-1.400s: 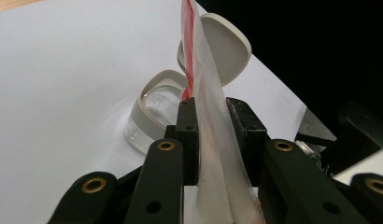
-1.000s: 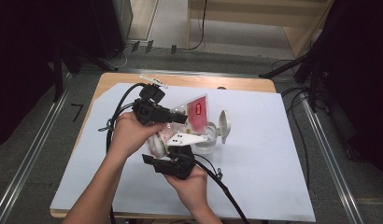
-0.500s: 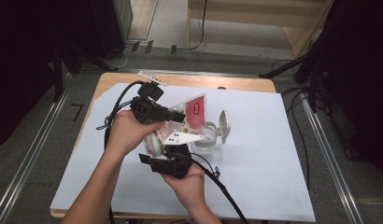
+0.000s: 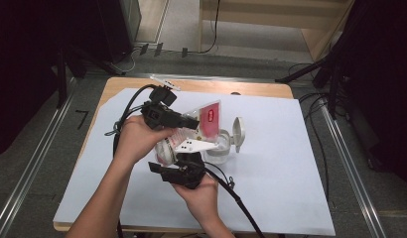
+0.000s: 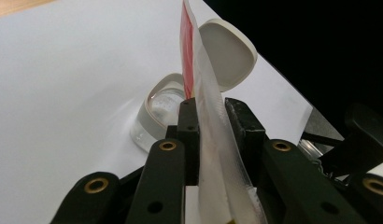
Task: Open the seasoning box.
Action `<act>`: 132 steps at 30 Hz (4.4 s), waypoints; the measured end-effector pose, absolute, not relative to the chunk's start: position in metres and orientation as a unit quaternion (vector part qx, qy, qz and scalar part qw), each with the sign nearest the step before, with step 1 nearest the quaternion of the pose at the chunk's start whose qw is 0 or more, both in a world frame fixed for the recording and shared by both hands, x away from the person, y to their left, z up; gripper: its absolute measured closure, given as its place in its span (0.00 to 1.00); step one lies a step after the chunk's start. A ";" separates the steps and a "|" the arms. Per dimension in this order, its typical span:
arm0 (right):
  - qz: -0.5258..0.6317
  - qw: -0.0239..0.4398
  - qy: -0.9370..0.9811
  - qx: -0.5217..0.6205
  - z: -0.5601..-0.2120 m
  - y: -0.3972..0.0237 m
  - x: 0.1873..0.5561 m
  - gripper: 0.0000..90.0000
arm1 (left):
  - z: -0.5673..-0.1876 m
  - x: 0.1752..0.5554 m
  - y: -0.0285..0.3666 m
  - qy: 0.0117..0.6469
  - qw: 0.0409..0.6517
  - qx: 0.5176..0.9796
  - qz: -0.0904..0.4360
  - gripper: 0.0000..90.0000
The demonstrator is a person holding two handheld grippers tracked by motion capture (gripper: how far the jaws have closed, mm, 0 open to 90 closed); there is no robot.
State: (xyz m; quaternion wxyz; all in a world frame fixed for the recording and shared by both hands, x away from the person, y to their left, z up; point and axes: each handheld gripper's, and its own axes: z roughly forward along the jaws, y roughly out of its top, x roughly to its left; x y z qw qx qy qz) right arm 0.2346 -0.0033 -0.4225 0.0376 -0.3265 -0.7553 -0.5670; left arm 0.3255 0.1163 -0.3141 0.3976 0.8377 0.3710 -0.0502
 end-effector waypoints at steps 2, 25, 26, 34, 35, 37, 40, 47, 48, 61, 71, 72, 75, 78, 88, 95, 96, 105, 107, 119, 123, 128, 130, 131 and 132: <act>-0.567 0.040 -0.757 -0.323 -0.423 -0.003 0.235 0.69 | -0.314 0.326 0.117 0.373 0.399 0.836 -0.051 0.86; -0.553 0.026 -0.773 -0.310 -0.419 -0.002 0.236 0.69 | -0.317 0.337 0.120 0.392 0.391 0.828 -0.093 0.90; -0.554 0.026 -0.772 -0.310 -0.419 -0.002 0.236 0.69 | -0.317 0.337 0.120 0.392 0.390 0.828 -0.093 0.90; -0.560 0.030 -0.766 -0.314 -0.415 -0.003 0.239 0.68 | -0.310 0.344 0.114 0.389 0.374 0.837 -0.095 0.89; -0.560 0.030 -0.766 -0.314 -0.415 -0.003 0.239 0.68 | -0.310 0.344 0.114 0.389 0.374 0.837 -0.095 0.89; -0.562 0.028 -0.764 -0.315 -0.414 -0.002 0.241 0.67 | -0.308 0.346 0.113 0.385 0.371 0.840 -0.092 0.89; -0.562 0.022 -0.763 -0.319 -0.415 0.001 0.242 0.67 | -0.308 0.347 0.113 0.375 0.368 0.847 -0.083 0.89; -0.564 0.011 -0.756 -0.332 -0.416 0.006 0.245 0.68 | -0.306 0.349 0.114 0.355 0.369 0.856 -0.072 0.89; -0.564 0.009 -0.756 -0.333 -0.416 0.007 0.246 0.68 | -0.307 0.349 0.114 0.354 0.370 0.856 -0.071 0.89; -0.557 0.001 -0.757 -0.343 -0.419 0.012 0.243 0.69 | -0.310 0.347 0.115 0.350 0.374 0.855 -0.077 0.89; -0.562 0.016 -0.753 -0.343 -0.416 0.008 0.242 0.69 | -0.307 0.343 0.111 0.352 0.374 0.856 -0.063 0.89; -0.562 0.016 -0.753 -0.343 -0.416 0.007 0.241 0.69 | -0.307 0.343 0.110 0.352 0.375 0.856 -0.062 0.89; -0.565 0.017 -0.749 -0.345 -0.416 0.007 0.241 0.69 | -0.307 0.342 0.109 0.353 0.374 0.856 -0.058 0.88; -0.566 0.020 -0.749 -0.344 -0.417 0.006 0.241 0.69 | -0.306 0.342 0.109 0.351 0.374 0.856 -0.057 0.88; -0.566 0.020 -0.750 -0.343 -0.415 0.005 0.239 0.69 | -0.304 0.339 0.109 0.349 0.377 0.856 -0.053 0.88; -0.567 0.023 -0.749 -0.342 -0.415 0.004 0.240 0.69 | -0.305 0.339 0.107 0.349 0.381 0.854 -0.050 0.88; -0.567 0.023 -0.749 -0.342 -0.415 0.004 0.240 0.69 | -0.305 0.339 0.107 0.349 0.381 0.854 -0.050 0.88; -0.566 0.027 -0.750 -0.340 -0.415 0.003 0.240 0.69 | -0.304 0.338 0.107 0.351 0.381 0.854 -0.048 0.88; -0.566 0.028 -0.750 -0.341 -0.414 0.003 0.240 0.69 | -0.304 0.338 0.107 0.351 0.380 0.854 -0.048 0.88; -0.566 0.025 -0.752 -0.338 -0.413 0.003 0.239 0.69 | -0.303 0.337 0.107 0.348 0.386 0.853 -0.045 0.88; -0.568 0.029 -0.750 -0.339 -0.413 0.003 0.239 0.69 | -0.302 0.336 0.106 0.350 0.387 0.852 -0.044 0.88; -0.569 0.031 -0.749 -0.339 -0.413 0.003 0.239 0.69 | -0.302 0.335 0.106 0.351 0.384 0.853 -0.042 0.88; -0.569 0.033 -0.749 -0.339 -0.413 0.003 0.239 0.69 | -0.302 0.336 0.106 0.352 0.387 0.851 -0.044 0.88; -0.569 0.033 -0.749 -0.339 -0.413 0.003 0.239 0.69 | -0.302 0.337 0.106 0.349 0.383 0.854 -0.043 0.88; -0.568 0.033 -0.749 -0.339 -0.413 0.003 0.239 0.69 | -0.303 0.337 0.106 0.350 0.384 0.854 -0.043 0.88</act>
